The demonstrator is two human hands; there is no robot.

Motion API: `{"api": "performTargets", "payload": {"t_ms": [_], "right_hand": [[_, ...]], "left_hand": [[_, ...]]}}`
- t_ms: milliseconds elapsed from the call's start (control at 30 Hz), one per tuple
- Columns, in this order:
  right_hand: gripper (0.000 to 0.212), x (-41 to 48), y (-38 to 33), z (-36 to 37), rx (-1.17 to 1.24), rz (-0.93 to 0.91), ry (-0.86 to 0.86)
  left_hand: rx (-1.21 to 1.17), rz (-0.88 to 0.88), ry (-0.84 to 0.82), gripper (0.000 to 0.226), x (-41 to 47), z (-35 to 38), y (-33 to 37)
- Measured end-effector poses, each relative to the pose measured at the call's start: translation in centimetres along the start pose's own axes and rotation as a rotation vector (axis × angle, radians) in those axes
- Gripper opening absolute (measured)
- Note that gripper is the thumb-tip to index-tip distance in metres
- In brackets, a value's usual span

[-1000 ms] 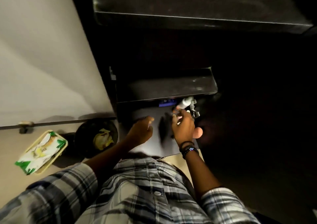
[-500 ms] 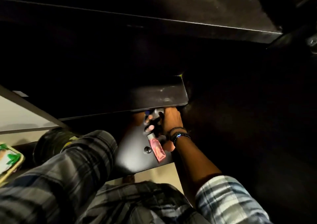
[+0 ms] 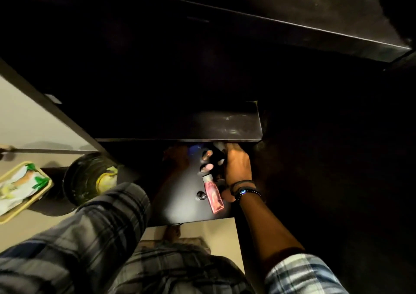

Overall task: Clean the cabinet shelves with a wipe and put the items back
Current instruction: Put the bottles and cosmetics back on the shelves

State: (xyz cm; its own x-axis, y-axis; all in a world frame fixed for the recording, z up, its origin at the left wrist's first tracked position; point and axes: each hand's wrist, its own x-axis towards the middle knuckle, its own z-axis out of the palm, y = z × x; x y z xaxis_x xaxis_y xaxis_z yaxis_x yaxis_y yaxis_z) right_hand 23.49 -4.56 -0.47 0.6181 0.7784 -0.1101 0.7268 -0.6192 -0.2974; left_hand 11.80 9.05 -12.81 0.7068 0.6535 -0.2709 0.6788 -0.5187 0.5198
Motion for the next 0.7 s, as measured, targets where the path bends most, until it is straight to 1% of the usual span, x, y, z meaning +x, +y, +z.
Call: {"api": "performTargets", "payload": {"t_ms": [33, 67, 100, 167, 200, 267, 367, 467, 500, 600, 700], "right_hand": [[0.028, -0.9, 0.0, -0.2, 0.051, -0.03, 0.051], [0.032, -1.9, 0.1, -0.3, 0.087, -0.065, 0.091], [0.038, -3.5, 0.2, -0.4, 0.109, -0.093, 0.109], [0.047, -6.5, -0.5, -1.5, 0.18, -0.156, 0.163], [0.048, -7.5, -1.0, -2.0, 0.225, -0.187, 0.211], [0.042, -8.8, -1.9, -2.8, 0.318, -0.278, 0.274], [0.033, -10.0, -3.7, -3.8, 0.434, -0.328, 0.264], [0.023, -10.4, -6.3, -5.8, 0.568, -0.317, 0.214], [0.024, -10.4, -7.4, -6.8, 0.639, -0.298, 0.202], [0.035, -10.6, -10.5, -10.3, 0.861, -0.274, 0.2], [0.043, -11.3, -13.3, -13.8, 0.977, -0.315, 0.205]], "left_hand": [[-0.041, -0.06, -0.044, 0.041, -1.2, -0.9, 0.6], [-0.122, -0.071, -0.038, 0.038, -2.9, -2.2, 1.5], [-0.194, -0.068, -0.034, 0.04, -4.5, -2.8, 1.9], [-0.297, -0.053, 0.04, 0.045, -8.1, -3.8, 2.3], [-0.332, -0.056, 0.073, 0.046, -9.7, -4.4, 2.5], [-0.386, -0.005, 0.136, 0.044, -12.1, -5.7, 3.0], [-0.489, 0.099, 0.222, 0.041, -14.2, -8.6, 4.0], [-0.55, 0.202, 0.29, 0.047, -15.0, -11.6, 4.3], [-0.568, 0.218, 0.294, 0.048, -15.4, -12.7, 4.2], [-0.686, 0.174, 0.24, 0.045, -17.6, -16.5, 4.8], [-0.816, 0.195, 0.267, 0.05, -20.2, -20.2, 6.1]]}}
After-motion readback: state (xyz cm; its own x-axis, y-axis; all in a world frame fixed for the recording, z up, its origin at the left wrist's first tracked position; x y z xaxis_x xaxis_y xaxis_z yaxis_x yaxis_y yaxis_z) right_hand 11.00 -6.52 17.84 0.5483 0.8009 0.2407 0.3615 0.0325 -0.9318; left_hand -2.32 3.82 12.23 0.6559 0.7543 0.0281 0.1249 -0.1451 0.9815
